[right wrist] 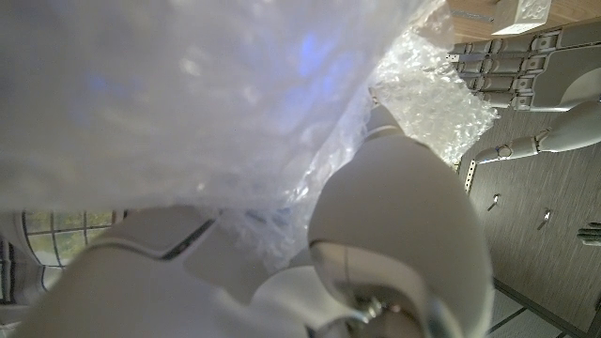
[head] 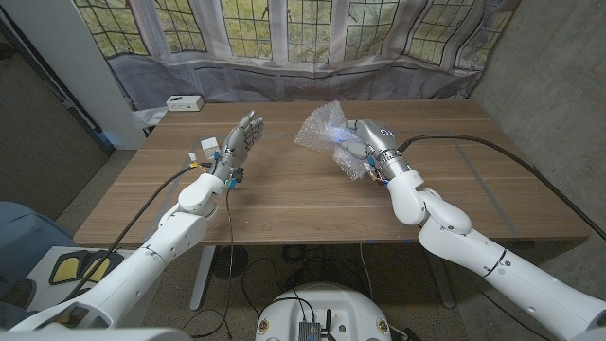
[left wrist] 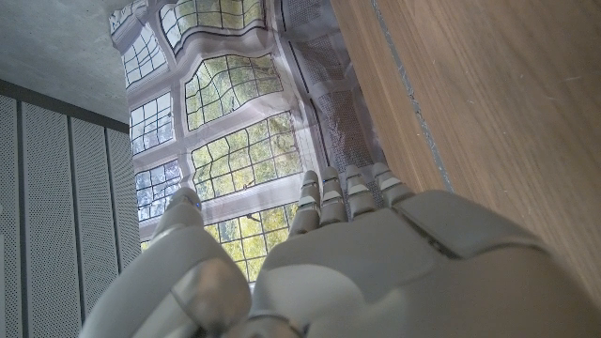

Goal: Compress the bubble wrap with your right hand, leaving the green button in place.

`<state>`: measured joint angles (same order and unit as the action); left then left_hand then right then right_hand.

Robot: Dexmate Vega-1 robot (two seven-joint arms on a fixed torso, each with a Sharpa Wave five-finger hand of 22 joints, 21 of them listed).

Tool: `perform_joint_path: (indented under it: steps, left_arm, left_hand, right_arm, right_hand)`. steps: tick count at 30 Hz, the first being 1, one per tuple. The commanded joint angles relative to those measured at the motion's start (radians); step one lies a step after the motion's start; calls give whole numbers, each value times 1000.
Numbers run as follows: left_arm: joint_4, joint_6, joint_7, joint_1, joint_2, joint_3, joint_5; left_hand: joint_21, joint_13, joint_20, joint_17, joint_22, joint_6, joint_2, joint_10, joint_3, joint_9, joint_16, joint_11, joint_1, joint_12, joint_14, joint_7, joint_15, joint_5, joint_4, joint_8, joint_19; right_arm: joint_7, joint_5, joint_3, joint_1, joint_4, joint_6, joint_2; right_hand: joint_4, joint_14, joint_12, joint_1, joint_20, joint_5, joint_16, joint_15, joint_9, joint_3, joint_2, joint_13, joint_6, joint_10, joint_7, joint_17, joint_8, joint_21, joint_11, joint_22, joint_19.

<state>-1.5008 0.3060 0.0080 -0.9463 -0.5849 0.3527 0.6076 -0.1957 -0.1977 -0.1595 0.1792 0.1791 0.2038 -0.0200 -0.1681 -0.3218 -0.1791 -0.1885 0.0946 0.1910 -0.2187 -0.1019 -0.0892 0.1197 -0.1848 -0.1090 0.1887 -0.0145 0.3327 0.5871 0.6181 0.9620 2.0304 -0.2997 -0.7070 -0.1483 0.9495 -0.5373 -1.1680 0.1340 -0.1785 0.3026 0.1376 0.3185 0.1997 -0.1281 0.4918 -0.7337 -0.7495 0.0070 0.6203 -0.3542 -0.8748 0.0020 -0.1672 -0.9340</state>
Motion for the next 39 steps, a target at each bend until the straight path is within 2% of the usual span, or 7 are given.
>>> perform_joint_path:
  steps: [1, 5, 10, 16, 28, 35, 39]
  left_arm:
    - [-5, 3, 6, -8, 1, -1, -1]
    - [-8, 4, 7, -9, 1, -2, -1]
    - [-9, 3, 6, -10, 0, -2, 0]
    - [-13, 3, 8, -15, -1, -2, -1]
    - [-28, 3, 13, -28, -7, -6, 0]
    - [-35, 2, 14, -34, -10, -8, 1]
    - [-38, 3, 14, -37, -11, -8, 1]
  left_hand:
    - [-2, -2, -6, 2, 2, 9, -5, -11, -2, -1, -3, 2, 4, 1, -7, 1, 0, 3, -9, 3, -2]
    - [-2, -2, -7, 2, 2, 10, -6, -11, -2, -1, -3, 2, 4, 1, -8, 2, 0, 3, -9, 3, -2]
    - [-2, -2, -7, 2, 2, 11, -6, -12, -2, -1, -2, 2, 4, 1, -7, 2, 1, 3, -9, 3, -2]
    - [-2, -2, -6, 2, 2, 13, -6, -13, -2, -1, -3, 4, 4, 0, -8, 3, 0, 3, -9, 4, -2]
    - [-2, -2, -6, 2, 2, 18, -7, -13, -2, -2, -3, 3, 4, 1, -8, 3, 1, 3, -10, 5, -2]
    - [-2, -3, -7, 2, 2, 20, -8, -14, -2, -2, -2, 6, 4, 0, -8, 3, 1, 3, -10, 5, -3]
    - [-2, -3, -7, 2, 2, 21, -8, -14, -2, -2, -2, 6, 4, 0, -8, 3, 0, 3, -10, 5, -3]
  right_arm:
    - [-21, 7, 4, -3, 8, -15, -4]
    - [-32, -3, 2, -4, 10, -18, -4]
    - [-33, -15, -1, -1, 13, -19, -1]
    - [-35, -26, -4, 8, 26, -38, 4]
    - [-24, -38, -6, 18, 36, -39, 2]
    - [-24, -33, -5, 21, 44, -44, -3]
    - [-13, -13, -1, 27, 48, -64, 0]
  right_hand:
    - [-15, -11, 20, -46, 69, -9, -13, 13, -14, 28, -4, -20, -1, 8, -4, -5, 15, 5, -1, -3, 9]
    - [-33, -14, 47, -109, 73, -12, -18, 30, -33, 60, -6, -50, -8, 6, -10, -12, 30, 12, -4, -3, 23]
    - [-38, 11, 75, -190, 73, -13, 2, 48, -51, 86, -2, -85, -41, -22, -9, -7, 35, 1, -10, -9, 22]
    - [-29, 69, 93, -268, 73, -14, 24, 41, -67, 109, -2, -126, -115, -102, 14, -21, 25, -40, 8, -15, -13]
    - [-6, 183, 120, -261, 73, -10, 16, 48, -93, 133, -8, -182, -244, -200, 18, -108, 3, -92, 22, -13, -69]
    - [2, 186, 130, -247, 73, -9, 12, 49, -99, 132, -8, -193, -252, -209, 17, -117, 7, -99, 18, -11, -79]
    - [8, 173, 142, -234, 76, -9, 9, 47, -104, 128, -6, -201, -243, -203, 1, -118, 16, -98, 12, -9, -75]
